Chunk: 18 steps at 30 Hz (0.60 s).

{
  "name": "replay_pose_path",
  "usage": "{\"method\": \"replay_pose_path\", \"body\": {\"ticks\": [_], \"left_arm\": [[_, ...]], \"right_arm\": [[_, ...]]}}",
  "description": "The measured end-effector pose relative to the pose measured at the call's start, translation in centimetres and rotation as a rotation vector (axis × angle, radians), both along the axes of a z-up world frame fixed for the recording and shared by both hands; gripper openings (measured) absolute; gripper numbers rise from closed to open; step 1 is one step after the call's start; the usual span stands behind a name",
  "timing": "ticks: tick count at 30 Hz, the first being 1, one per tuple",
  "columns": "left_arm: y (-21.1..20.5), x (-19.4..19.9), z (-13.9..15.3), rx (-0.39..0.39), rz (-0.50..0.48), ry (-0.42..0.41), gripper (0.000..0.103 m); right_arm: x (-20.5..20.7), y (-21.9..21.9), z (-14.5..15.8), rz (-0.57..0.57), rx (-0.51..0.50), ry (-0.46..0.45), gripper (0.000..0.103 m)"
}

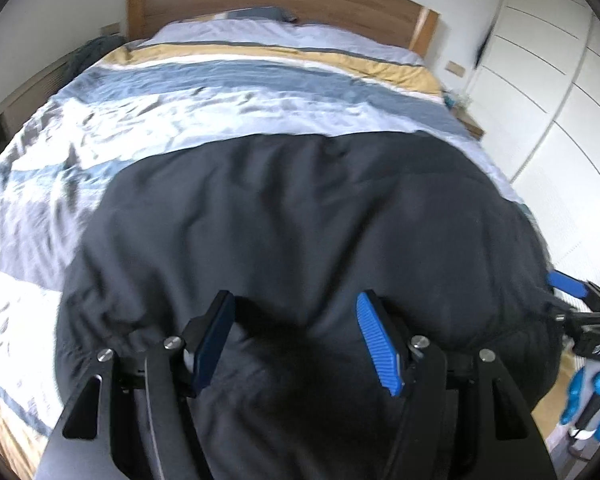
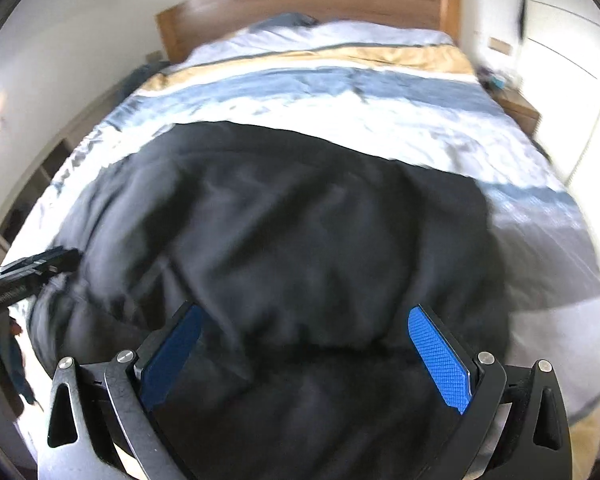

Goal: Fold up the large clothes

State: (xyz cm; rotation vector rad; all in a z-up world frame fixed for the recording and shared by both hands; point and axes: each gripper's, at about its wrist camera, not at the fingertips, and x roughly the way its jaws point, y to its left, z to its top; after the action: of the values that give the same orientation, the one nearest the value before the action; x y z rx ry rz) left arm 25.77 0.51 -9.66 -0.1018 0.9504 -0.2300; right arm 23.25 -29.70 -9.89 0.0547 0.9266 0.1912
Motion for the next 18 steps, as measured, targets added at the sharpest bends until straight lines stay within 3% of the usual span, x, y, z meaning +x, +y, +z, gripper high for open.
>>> {"method": "replay_pose_path", "body": {"ticks": [9,18], "left_arm": [[-3.6,2.9,-1.8,0.034,-0.066,0.011,0.066],[-4.5,10.7,-2.6,0.044,-0.029,0.032,0.070]], "right_arm": [[3.7,3.6,-2.6,0.028,-0.007,0.007,0.102],[8.8,0.5,-3.3,-0.079,0.018,0.012,0.102]]}}
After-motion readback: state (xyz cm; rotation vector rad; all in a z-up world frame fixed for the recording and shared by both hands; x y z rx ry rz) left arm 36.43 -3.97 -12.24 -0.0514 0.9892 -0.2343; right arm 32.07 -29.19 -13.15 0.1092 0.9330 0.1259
